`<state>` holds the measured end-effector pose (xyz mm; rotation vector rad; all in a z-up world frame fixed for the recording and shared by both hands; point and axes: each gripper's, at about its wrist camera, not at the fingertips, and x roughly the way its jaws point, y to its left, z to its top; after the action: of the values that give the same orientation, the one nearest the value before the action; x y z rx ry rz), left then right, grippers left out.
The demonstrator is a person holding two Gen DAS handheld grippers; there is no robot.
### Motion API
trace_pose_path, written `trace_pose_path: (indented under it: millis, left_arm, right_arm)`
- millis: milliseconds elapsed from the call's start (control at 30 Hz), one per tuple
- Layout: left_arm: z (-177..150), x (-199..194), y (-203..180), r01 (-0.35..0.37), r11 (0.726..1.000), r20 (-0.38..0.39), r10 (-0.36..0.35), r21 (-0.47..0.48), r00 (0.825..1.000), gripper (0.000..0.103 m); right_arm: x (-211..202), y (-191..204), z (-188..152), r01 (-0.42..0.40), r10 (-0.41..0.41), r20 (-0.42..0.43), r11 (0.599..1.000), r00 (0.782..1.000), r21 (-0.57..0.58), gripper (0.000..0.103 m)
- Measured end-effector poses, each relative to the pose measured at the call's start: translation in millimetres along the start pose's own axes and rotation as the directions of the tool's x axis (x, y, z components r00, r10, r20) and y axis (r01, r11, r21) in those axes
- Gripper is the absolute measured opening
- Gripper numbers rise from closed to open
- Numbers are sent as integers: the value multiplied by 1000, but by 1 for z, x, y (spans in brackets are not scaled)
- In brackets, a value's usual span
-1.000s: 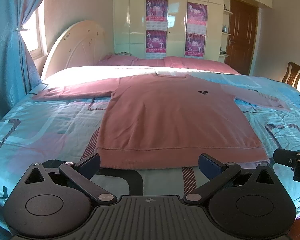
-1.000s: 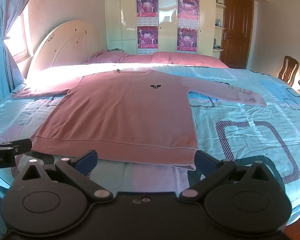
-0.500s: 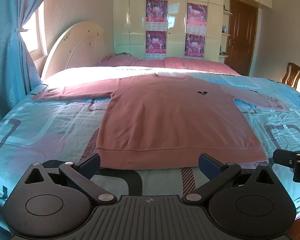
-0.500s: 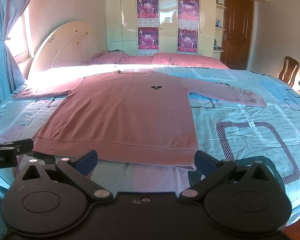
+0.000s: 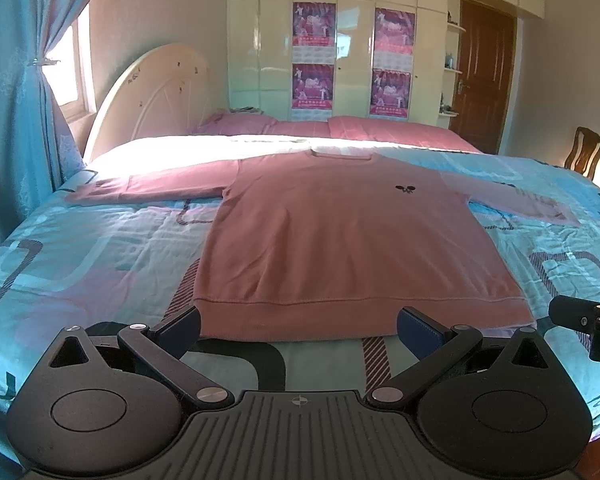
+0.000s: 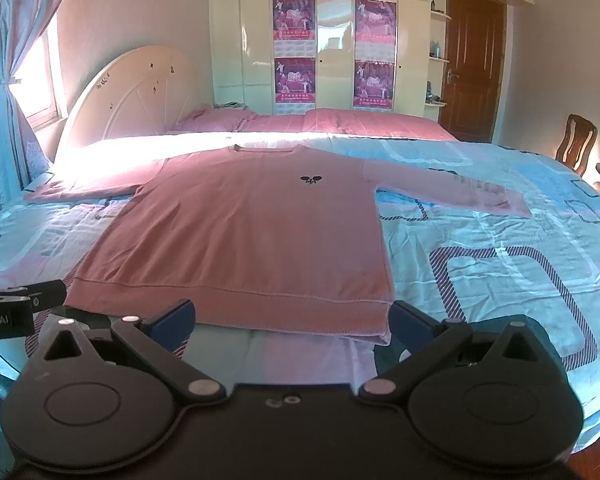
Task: Fold small clothes
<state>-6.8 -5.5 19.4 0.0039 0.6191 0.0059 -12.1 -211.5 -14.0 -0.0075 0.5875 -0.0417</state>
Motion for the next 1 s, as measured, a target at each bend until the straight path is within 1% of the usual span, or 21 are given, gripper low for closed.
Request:
trace_pose_path:
  millis: [1000]
  left_arm:
    - [0,-3,-1,-1,1000,6,1,-2,1000,103]
  right_arm:
    - [0,1,1,-1,1,2,1000,1000,0,103]
